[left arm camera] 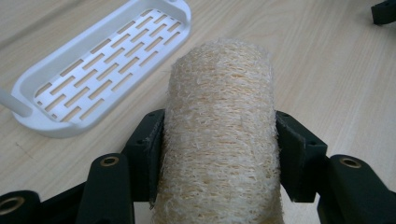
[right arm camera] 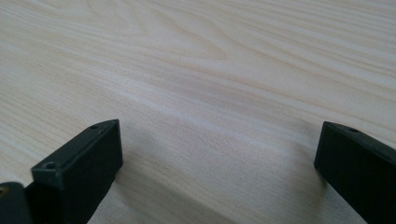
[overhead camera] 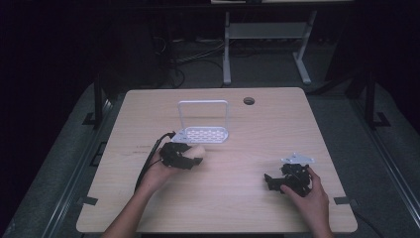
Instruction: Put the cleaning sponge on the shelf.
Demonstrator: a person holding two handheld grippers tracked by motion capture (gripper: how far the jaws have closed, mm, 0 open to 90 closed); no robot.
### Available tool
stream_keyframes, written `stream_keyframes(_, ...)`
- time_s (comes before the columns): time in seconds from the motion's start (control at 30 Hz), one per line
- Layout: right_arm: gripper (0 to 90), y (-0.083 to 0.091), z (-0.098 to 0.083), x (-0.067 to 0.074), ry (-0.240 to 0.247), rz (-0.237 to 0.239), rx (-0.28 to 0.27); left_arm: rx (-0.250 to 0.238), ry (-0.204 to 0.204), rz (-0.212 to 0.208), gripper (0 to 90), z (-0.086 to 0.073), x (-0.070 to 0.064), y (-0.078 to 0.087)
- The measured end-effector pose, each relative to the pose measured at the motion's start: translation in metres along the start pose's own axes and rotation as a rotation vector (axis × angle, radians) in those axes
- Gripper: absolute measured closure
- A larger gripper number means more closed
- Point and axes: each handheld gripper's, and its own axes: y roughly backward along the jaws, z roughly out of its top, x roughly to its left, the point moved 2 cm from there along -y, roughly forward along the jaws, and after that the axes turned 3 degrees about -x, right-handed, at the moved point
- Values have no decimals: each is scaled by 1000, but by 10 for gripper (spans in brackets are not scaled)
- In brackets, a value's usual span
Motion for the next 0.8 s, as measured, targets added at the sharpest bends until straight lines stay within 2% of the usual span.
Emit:
stream_keyframes(0.7, 6, 0, 0, 0, -2, 0, 0, 0, 11, 33, 413, 22, 13, -13)
stream_keyframes(0.8, 6, 0, 0, 0, -2, 0, 0, 10, 16, 39, 413, 25, 17, -20)
